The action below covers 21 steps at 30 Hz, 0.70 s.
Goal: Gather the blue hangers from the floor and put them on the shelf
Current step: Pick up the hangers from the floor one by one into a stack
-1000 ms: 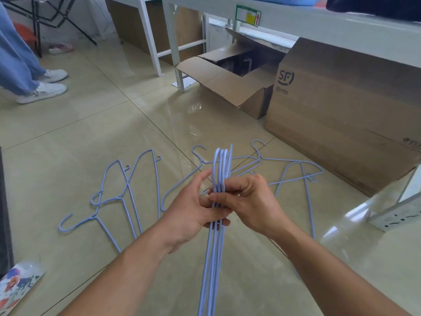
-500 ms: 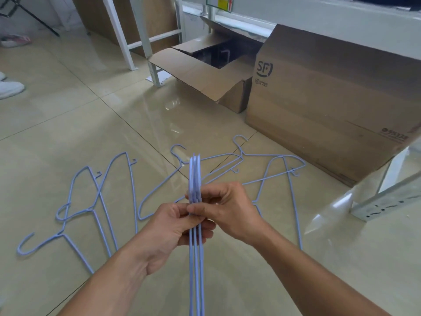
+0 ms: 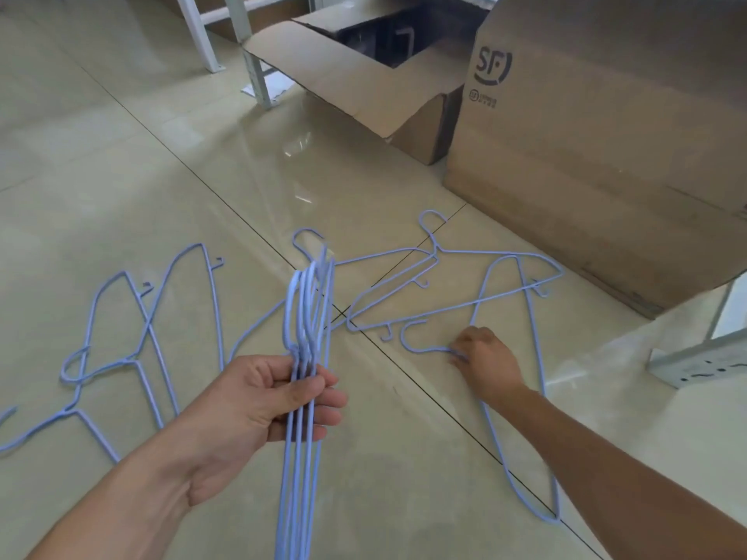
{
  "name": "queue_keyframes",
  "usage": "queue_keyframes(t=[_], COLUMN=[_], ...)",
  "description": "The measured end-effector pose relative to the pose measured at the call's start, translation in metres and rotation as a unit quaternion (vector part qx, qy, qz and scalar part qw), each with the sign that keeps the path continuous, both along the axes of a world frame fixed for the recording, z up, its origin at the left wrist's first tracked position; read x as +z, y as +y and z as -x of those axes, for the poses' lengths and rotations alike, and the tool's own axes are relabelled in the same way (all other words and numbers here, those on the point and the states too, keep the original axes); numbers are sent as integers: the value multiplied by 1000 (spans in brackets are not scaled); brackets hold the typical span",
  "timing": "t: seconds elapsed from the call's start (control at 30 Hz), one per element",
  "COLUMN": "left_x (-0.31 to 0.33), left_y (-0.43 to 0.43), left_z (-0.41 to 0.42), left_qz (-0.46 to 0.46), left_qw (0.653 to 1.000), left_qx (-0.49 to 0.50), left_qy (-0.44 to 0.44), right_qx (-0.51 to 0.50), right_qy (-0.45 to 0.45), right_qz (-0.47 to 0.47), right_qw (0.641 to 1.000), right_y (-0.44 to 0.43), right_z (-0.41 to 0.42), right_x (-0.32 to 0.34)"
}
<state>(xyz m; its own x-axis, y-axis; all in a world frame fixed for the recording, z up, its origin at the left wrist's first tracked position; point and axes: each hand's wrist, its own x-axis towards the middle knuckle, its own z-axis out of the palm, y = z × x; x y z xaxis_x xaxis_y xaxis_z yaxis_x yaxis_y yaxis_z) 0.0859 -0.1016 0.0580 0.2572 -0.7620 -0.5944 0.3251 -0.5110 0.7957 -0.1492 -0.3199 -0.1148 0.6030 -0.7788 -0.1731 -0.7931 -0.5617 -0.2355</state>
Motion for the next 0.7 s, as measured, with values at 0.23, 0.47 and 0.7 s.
queue_keyframes(t=[0.23,0.47,0.7], left_x=[2,15,33], left_y=[5,12,12], left_z=[-1,2,4], left_qz=[1,16,36], left_qw=[1000,1000,999], left_qx=[8,6,6], left_qy=[-15,-25,-14], right_qx=[94,122,53], right_qy=[117,49,-148], right_qz=[120,147,-17], right_qw=[981,980,987], right_y=[8,25,72], right_z=[3,7,26], right_x=[-1,54,136])
